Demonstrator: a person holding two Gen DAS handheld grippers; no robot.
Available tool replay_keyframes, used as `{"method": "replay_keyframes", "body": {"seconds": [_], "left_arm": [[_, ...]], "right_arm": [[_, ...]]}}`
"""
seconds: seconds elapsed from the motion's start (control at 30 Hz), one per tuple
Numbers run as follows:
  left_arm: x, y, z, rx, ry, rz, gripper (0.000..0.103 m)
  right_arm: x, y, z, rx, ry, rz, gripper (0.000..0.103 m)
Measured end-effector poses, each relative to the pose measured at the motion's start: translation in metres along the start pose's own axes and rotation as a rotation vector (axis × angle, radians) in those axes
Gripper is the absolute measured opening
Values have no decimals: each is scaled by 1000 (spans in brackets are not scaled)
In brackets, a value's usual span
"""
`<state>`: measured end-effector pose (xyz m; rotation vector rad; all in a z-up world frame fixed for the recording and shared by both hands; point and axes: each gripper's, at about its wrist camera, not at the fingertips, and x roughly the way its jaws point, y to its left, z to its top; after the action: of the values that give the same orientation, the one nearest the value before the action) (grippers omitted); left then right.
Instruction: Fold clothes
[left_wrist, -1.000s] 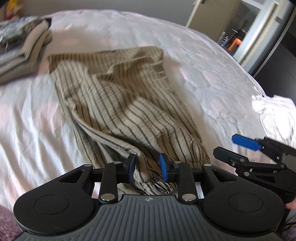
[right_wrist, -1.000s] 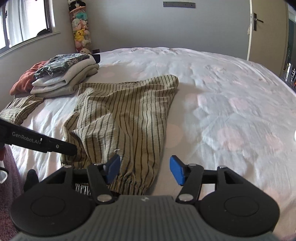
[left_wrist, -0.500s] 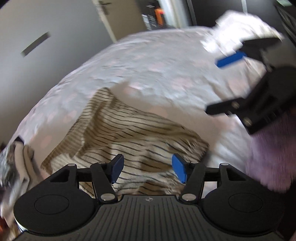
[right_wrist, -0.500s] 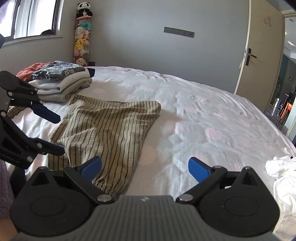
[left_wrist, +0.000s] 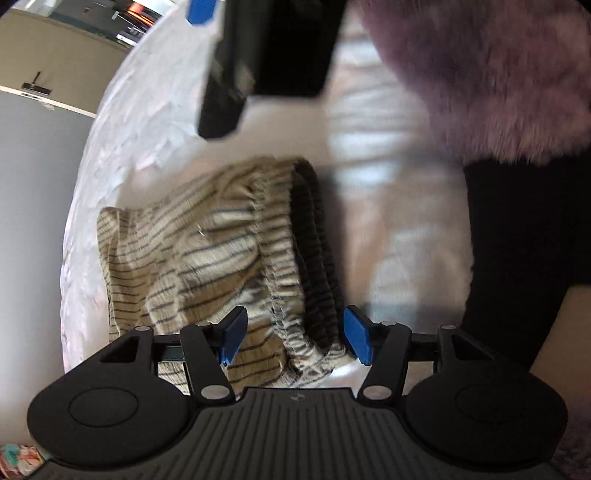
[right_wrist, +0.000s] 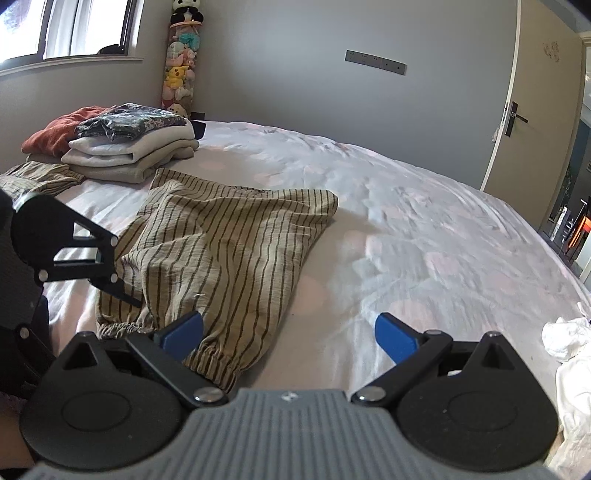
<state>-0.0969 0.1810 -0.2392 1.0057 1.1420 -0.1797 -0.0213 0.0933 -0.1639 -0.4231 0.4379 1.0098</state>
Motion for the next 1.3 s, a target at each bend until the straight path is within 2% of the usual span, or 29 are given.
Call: {"method": "replay_keyframes", "body": {"seconds": [0.13,0.33,0.4,0.47,0.53,0.6,0.7,0.77,0.93,1.03,1.17,1.3], "left_arm": [[10,-5,-4,18,32,-17,53],[15,0,-9,-14,45,-73,32],[16,3,-11,-34,46,-91,29],[16,4,-12,-48,45,-102,25],[17,6,-13,-61,43,-113,23],[17,8,-13,-75,41,-122,22],[17,13,-14,-104,34,-141,21],[17,17,-15,-124,30,-154,21],[9,20,-17,-184,7,-177,17],[2,27,-21,-259,-27,-208,15],[-2,43,-28,-363,-70,-252,15],[-7,52,-33,-436,-105,-279,14]], "right_arm": [[1,0,0,7,3,9,100],[1,5,0,-19,4,16,99],[1,7,0,-29,4,17,99],[1,9,1,-45,10,21,95],[2,12,3,-69,25,32,77],[3,15,4,-93,41,43,67],[3,22,8,-153,52,76,61],[4,29,11,-224,60,117,58],[6,52,13,-473,79,201,57],[8,64,8,-625,93,236,57],[13,82,-4,-805,100,265,57],[28,98,-16,-921,148,285,57]]}}
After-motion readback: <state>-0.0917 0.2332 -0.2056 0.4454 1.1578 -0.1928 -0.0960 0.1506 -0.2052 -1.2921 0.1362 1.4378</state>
